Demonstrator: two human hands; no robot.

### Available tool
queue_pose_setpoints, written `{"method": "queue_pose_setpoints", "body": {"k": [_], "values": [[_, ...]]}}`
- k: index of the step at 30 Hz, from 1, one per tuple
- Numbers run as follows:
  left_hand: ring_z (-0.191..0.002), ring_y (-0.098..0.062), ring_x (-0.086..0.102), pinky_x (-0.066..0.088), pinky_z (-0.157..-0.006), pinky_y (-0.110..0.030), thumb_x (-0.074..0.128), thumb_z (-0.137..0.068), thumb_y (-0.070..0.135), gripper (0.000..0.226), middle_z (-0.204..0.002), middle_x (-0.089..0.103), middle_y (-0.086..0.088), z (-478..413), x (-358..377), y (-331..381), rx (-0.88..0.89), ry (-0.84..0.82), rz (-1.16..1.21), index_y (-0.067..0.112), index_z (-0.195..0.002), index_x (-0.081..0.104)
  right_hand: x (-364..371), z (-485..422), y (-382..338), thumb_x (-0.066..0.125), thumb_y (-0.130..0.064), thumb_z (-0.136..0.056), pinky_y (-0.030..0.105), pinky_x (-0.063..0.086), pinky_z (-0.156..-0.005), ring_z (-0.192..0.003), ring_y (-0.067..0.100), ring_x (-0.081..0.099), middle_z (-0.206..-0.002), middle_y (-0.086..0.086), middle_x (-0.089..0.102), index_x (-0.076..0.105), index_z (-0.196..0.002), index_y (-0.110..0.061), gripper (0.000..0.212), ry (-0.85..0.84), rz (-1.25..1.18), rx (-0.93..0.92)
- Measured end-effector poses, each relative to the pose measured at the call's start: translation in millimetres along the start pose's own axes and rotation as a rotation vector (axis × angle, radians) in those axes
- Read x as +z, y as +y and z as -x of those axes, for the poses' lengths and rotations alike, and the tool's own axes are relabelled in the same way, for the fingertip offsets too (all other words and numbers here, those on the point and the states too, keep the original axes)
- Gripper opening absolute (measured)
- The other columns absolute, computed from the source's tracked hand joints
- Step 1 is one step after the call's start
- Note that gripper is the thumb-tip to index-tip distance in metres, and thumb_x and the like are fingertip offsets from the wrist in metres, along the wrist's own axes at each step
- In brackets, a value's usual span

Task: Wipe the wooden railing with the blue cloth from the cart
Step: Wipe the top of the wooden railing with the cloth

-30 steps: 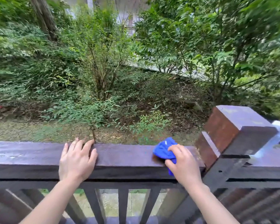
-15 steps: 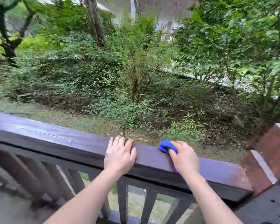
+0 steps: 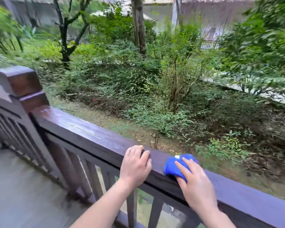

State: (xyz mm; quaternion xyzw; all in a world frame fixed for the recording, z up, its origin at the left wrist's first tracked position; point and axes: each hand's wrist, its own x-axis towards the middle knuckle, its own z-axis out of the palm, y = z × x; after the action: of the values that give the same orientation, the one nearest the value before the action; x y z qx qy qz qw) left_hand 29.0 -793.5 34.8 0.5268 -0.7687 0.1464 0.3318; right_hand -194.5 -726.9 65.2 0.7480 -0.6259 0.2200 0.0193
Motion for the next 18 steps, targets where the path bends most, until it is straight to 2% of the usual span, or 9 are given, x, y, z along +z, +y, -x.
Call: {"method": "queue_pose_setpoints", "body": {"k": [2, 3, 6, 8, 9, 12, 15, 17, 18], "values": [[-0.095, -0.034, 0.061, 0.049, -0.086, -0.044, 0.056, -0.087, 0.028, 0.017, -0.098, 0.063, -0.01, 5, 8, -5, 0.0, 0.049, 0.009, 0.014, -0.091, 0.066, 10, -8, -5, 0.087, -0.019, -0.064, 0.046, 0.053, -0.091, -0.112, 0.031, 0.062, -0.123, 0.007, 0.066, 0.068, -0.116, -0.019, 0.055, -0.038, -0.003, -0.126], [-0.09, -0.033, 0.061, 0.048, -0.083, -0.043, 0.056, -0.085, 0.028, 0.016, -0.096, 0.063, -0.009, 6, 13, -6, -0.007, 0.072, 0.019, 0.015, -0.088, 0.065, 12, -18, -3, 0.084, -0.018, -0.068, 0.043, 0.052, -0.093, -0.114, 0.03, 0.061, -0.125, 0.006, 0.065, 0.068, -0.117, -0.02, 0.052, -0.029, -0.006, -0.102], [-0.079, -0.033, 0.057, 0.045, -0.076, -0.042, 0.054, -0.082, 0.03, 0.016, -0.092, 0.063, -0.007, 6, 21, -6, -0.027, 0.133, 0.036, 0.017, -0.083, 0.063, 16, -49, -3, 0.068, -0.022, -0.085, 0.035, 0.042, -0.099, -0.119, 0.027, 0.054, -0.132, 0.004, 0.06, 0.064, -0.123, -0.021, 0.039, -0.006, -0.07, 0.129], [-0.077, -0.032, 0.057, 0.045, -0.074, -0.041, 0.054, -0.082, 0.03, 0.016, -0.091, 0.063, -0.007, 7, 23, -6, -0.018, 0.149, 0.035, 0.017, -0.081, 0.063, 18, -56, -17, 0.068, -0.022, -0.085, 0.036, 0.041, -0.101, -0.119, 0.029, 0.053, -0.133, 0.007, 0.059, 0.064, -0.123, -0.02, 0.039, -0.011, -0.052, 0.14], [-0.077, -0.033, 0.057, 0.046, -0.074, -0.041, 0.053, -0.082, 0.03, 0.016, -0.092, 0.063, -0.007, 7, 23, -6, -0.013, 0.155, 0.039, 0.017, -0.081, 0.063, 21, -53, -25, 0.071, -0.02, -0.082, 0.037, 0.043, -0.1, -0.118, 0.03, 0.054, -0.132, 0.008, 0.06, 0.064, -0.122, -0.019, 0.041, -0.023, -0.043, 0.076], [-0.079, -0.033, 0.059, 0.047, -0.076, -0.04, 0.053, -0.083, 0.03, 0.016, -0.095, 0.065, -0.008, 7, 19, -4, -0.017, 0.146, 0.054, 0.016, -0.081, 0.062, 26, -41, -29, 0.079, -0.018, -0.072, 0.036, 0.041, -0.102, -0.116, 0.027, 0.055, -0.127, 0.007, 0.064, 0.067, -0.118, -0.017, 0.048, -0.047, -0.016, -0.184], [-0.085, -0.032, 0.058, 0.047, -0.084, -0.043, 0.056, -0.087, 0.03, 0.015, -0.096, 0.063, -0.006, 6, 10, -5, -0.034, 0.113, 0.119, 0.016, -0.085, 0.061, 27, -65, -24, 0.073, -0.021, -0.08, 0.033, 0.041, -0.103, -0.12, 0.025, 0.055, -0.133, 0.004, 0.06, 0.062, -0.125, -0.021, 0.046, -0.097, -0.04, -0.126], [-0.091, -0.03, 0.056, 0.046, -0.089, -0.043, 0.055, -0.09, 0.027, 0.014, -0.098, 0.059, -0.005, 6, 4, -6, -0.034, 0.113, 0.257, 0.014, -0.091, 0.061, 32, -84, -37, 0.064, -0.025, -0.088, 0.033, 0.038, -0.104, -0.124, 0.025, 0.05, -0.138, 0.004, 0.055, 0.059, -0.129, -0.022, 0.042, -0.088, -0.08, -0.064], [-0.094, -0.029, 0.055, 0.045, -0.091, -0.042, 0.053, -0.091, 0.024, 0.013, -0.101, 0.058, -0.004, 5, 0, -9, -0.04, 0.13, 0.336, 0.014, -0.093, 0.06, 34, -92, -49, 0.063, -0.025, -0.088, 0.035, 0.039, -0.104, -0.124, 0.027, 0.05, -0.138, 0.006, 0.055, 0.059, -0.128, -0.021, 0.041, -0.095, -0.098, -0.094]]}}
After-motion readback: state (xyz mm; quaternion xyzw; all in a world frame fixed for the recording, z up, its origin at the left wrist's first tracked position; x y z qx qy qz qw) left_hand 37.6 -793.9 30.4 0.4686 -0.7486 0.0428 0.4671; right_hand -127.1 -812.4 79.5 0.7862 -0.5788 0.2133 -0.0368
